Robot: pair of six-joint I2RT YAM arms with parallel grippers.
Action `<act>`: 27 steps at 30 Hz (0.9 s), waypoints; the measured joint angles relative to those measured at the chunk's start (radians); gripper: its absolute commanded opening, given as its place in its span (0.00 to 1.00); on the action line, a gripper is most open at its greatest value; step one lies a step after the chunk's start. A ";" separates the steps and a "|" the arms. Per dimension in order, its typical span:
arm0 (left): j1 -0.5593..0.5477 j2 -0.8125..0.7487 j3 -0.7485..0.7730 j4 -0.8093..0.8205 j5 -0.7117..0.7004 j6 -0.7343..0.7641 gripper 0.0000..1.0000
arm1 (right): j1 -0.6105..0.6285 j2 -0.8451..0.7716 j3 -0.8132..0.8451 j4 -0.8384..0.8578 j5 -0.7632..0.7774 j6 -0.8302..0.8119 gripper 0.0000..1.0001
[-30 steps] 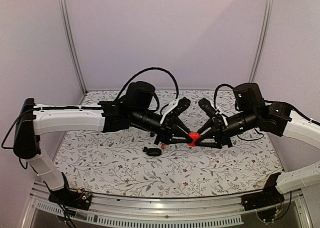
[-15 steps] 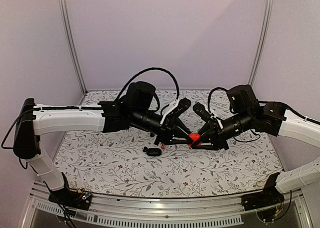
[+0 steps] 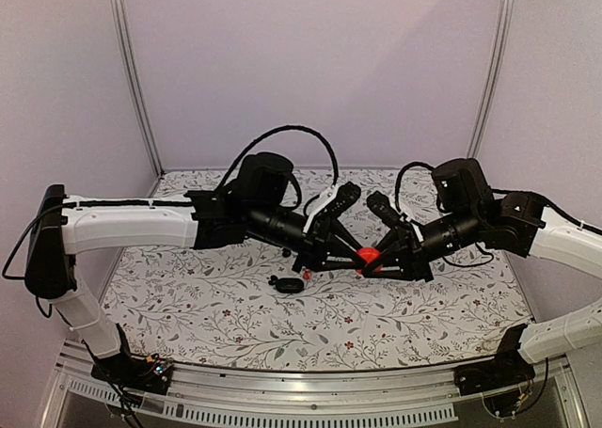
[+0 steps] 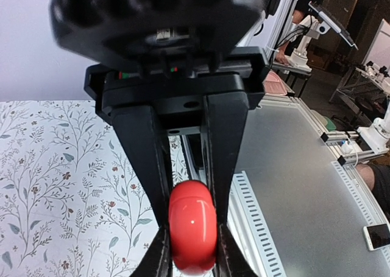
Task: Insert the wireless bluetooth earbuds into the charging case
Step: Pass from the left arm to the right, then pass from the right arm to the left
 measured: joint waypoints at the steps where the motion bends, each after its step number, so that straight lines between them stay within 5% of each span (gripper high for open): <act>1: -0.001 -0.001 0.000 0.003 -0.001 0.000 0.26 | 0.000 -0.003 0.000 0.000 0.002 0.000 0.03; 11: -0.002 -0.045 -0.016 -0.010 -0.054 0.041 0.46 | 0.001 -0.019 0.000 0.000 0.001 0.005 0.00; 27: -0.002 -0.055 -0.021 -0.017 -0.116 0.034 0.50 | 0.001 -0.033 0.000 0.014 0.009 0.024 0.00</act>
